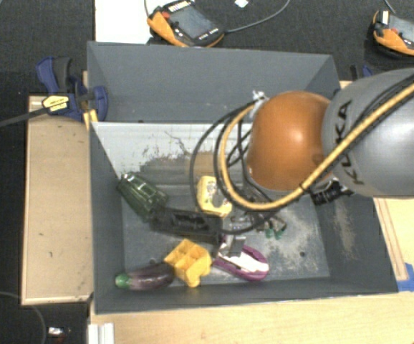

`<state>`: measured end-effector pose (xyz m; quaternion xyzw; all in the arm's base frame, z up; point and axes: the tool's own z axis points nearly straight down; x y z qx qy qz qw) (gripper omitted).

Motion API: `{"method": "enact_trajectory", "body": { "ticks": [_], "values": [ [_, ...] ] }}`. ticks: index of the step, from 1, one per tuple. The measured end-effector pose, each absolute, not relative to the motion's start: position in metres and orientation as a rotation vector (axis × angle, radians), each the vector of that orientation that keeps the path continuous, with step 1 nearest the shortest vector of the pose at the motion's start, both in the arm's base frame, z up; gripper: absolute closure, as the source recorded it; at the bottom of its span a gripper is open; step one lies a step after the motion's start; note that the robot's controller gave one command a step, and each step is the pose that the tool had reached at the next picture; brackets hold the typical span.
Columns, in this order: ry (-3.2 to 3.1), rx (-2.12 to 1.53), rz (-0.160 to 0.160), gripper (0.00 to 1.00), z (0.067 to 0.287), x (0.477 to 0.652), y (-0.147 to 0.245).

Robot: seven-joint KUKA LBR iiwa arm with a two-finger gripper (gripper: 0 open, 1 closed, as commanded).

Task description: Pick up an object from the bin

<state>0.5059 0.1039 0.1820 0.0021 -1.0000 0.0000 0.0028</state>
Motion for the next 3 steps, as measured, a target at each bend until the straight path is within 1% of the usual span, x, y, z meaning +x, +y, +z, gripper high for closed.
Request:
{"method": "enact_trajectory", "body": {
  "ticks": [1, 2, 3],
  "values": [
    [-3.144, -0.003, -0.002, 0.0, 0.186, 0.507, 0.103],
    [-3.071, -0.741, -0.021, 0.0, 0.083, 0.534, 0.163],
    [-3.146, -0.055, -0.002, 0.0, 0.142, 0.524, 0.157]
  ]
}}
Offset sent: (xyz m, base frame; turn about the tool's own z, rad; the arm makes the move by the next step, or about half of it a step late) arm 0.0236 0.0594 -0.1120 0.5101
